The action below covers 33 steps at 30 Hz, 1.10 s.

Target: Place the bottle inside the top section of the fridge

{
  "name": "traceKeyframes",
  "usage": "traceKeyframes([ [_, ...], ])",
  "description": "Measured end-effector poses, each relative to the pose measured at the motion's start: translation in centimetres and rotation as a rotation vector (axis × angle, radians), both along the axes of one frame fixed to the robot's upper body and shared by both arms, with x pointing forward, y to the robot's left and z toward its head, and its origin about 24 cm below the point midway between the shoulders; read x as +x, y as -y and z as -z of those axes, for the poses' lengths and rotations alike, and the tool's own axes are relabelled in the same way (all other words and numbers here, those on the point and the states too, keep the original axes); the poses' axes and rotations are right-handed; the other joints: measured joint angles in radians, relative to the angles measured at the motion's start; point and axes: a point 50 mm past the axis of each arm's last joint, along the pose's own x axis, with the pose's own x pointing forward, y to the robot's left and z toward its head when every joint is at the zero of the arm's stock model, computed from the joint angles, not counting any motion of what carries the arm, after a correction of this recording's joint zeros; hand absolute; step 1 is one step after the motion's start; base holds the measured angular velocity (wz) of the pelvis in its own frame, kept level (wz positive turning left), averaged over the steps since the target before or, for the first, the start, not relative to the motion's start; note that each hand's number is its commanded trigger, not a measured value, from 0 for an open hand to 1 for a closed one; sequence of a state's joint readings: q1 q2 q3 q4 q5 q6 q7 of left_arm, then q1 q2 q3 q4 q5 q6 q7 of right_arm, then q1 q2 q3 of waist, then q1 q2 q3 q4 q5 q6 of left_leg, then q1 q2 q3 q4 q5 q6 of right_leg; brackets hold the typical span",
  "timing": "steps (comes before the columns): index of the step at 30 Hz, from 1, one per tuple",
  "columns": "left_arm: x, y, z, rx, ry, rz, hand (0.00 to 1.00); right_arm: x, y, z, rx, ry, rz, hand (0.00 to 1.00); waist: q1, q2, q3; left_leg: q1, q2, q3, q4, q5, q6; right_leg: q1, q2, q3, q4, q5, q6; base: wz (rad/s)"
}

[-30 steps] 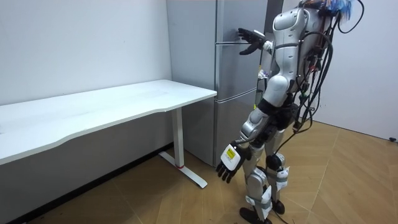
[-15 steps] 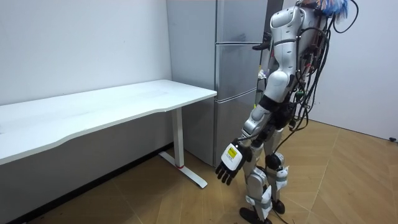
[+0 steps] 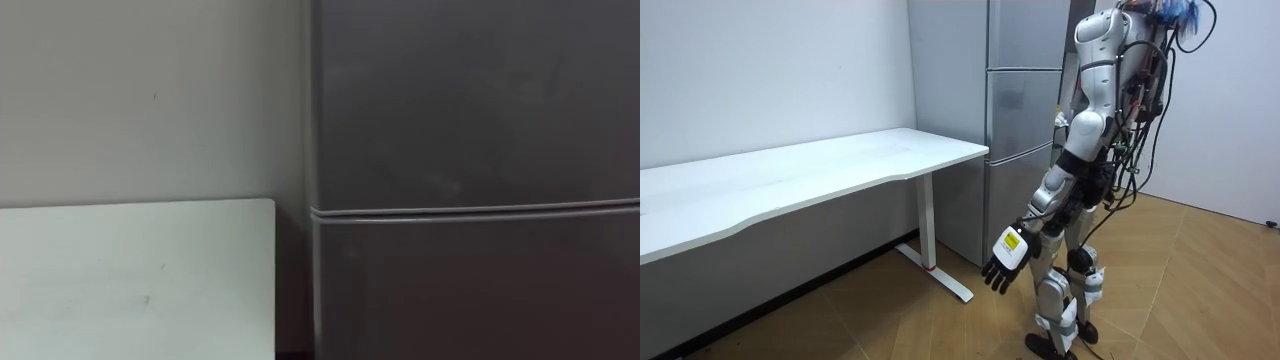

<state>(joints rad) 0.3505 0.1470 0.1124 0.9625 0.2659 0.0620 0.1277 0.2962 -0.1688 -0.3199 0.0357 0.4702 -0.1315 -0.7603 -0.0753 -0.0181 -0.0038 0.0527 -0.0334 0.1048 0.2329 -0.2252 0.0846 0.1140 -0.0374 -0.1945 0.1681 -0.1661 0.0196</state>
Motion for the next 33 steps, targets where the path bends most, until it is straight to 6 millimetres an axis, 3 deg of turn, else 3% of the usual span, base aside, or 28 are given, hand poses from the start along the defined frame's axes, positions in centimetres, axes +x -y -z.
traceKeyframes([
  [4, 0.8, 0.6, 0.2, -0.018, 0.020, 0.002, 0.00, -1.8, -0.9, 5.0, 0.110, -0.221, 0.017, 0.00, 0.000, 0.002, -0.0029, -0.009, -0.010, -0.013, -0.001, 0.002, 0.002, -0.014, -0.012, -0.001, 0.011, -0.017, 0.003, 0.09],
  [7, 0.8, 0.9, 0.2, -0.026, 0.020, 0.003, 0.00, -2.8, -1.5, 6.9, 0.170, -0.307, 0.012, 0.00, 0.000, 0.011, -0.0038, -0.008, -0.014, -0.011, -0.005, 0.004, 0.005, -0.018, -0.013, 0.001, 0.018, -0.025, 0.007, 0.02],
  [11, 1.0, 0.8, 0.1, -0.026, 0.043, -0.007, 0.00, -3.6, -2.5, 8.8, 0.194, -0.404, -0.055, 0.00, -0.002, 0.008, -0.0051, -0.003, -0.014, -0.010, -0.013, 0.003, 0.005, -0.010, -0.012, 0.001, 0.018, -0.024, 0.007, 0.00],
  [14, 1.2, 1.1, 0.2, -0.037, 0.051, -0.015, 0.00, -4.7, -3.6, 10.8, 0.230, -0.508, -0.123, 0.00, 0.000, 0.015, -0.0007, 0.024, -0.013, -0.010, -0.027, 0.001, 0.005, 0.008, -0.011, -0.001, 0.018, -0.024, 0.007, 0.01],
  [19, 0.3, 1.3, 0.4, -0.028, 0.025, -0.024, 0.00, -8.2, -5.0, 13.9, 0.227, -0.776, -0.328, 0.00, 0.005, 0.017, 0.0000, 0.028, -0.013, -0.009, -0.033, 0.000, 0.004, 0.010, -0.010, 0.003, 0.017, -0.024, 0.007, -0.02],
  [24, -0.1, 1.7, 0.5, -0.045, 0.004, -0.009, 0.00, -10.2, -5.9, 15.2, 0.220, -0.942, -0.473, 0.00, 0.010, 0.023, 0.0004, 0.026, -0.014, -0.010, -0.027, -0.001, 0.004, 0.013, -0.011, 0.002, 0.017, -0.024, 0.007, -0.01],
  [33, 1.0, 2.5, 0.7, -0.082, 0.028, 0.021, 0.00, -9.2, -7.6, 15.7, 0.183, -0.988, -0.749, 0.00, 0.052, 0.030, 0.0010, 0.019, -0.015, -0.017, -0.017, 0.000, 0.003, 0.012, -0.011, 0.004, 0.002, -0.025, 0.004, 0.03],
])
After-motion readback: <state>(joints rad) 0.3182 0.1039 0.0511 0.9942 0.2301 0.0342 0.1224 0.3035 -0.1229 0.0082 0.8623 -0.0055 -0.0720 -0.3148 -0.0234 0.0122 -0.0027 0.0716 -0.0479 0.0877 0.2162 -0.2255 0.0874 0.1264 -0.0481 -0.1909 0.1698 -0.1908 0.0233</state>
